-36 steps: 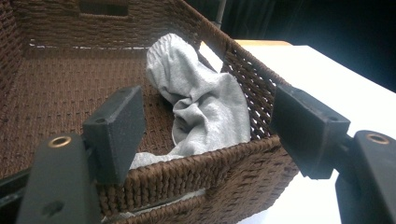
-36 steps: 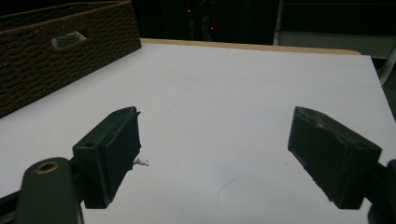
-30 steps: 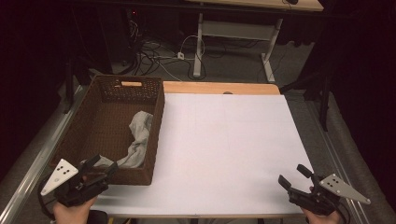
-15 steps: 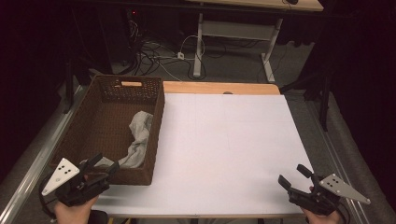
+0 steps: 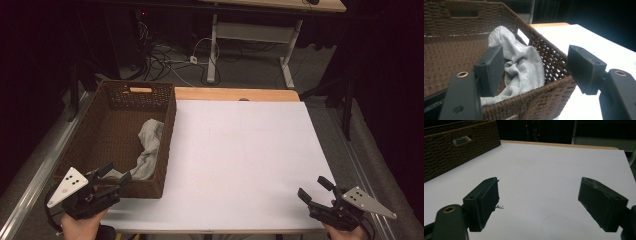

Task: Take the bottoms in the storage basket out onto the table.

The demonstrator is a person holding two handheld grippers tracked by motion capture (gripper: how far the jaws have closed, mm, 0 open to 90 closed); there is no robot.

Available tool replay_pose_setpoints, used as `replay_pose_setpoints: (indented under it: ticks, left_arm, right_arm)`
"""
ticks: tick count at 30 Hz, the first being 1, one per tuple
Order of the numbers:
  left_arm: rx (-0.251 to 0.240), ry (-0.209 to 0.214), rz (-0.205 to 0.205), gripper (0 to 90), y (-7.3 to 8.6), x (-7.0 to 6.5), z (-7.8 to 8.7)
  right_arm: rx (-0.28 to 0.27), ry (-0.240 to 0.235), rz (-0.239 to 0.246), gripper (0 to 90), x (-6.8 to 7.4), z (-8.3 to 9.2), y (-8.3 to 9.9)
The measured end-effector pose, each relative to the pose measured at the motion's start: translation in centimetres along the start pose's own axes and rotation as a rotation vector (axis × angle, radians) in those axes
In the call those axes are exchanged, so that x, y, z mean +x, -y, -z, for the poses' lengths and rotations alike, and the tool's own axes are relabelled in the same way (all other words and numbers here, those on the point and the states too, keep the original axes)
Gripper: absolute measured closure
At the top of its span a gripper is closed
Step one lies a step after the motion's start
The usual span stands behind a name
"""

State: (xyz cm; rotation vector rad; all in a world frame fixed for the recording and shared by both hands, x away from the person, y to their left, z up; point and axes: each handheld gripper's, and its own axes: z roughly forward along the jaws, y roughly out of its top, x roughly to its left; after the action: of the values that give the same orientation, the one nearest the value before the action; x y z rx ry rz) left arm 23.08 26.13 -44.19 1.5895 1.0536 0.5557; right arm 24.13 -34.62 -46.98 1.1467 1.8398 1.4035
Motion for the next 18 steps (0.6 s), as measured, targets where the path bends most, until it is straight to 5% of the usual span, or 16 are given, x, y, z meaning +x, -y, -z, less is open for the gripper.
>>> replay_pose_setpoints:
  ticks: [18]
  left_arm:
    - [0.001,0.044,-0.020,30.0,-1.6,-0.3,-0.7]
  right_arm:
    - [0.000,-0.002,0.001,17.5,0.1,0.0,0.0]
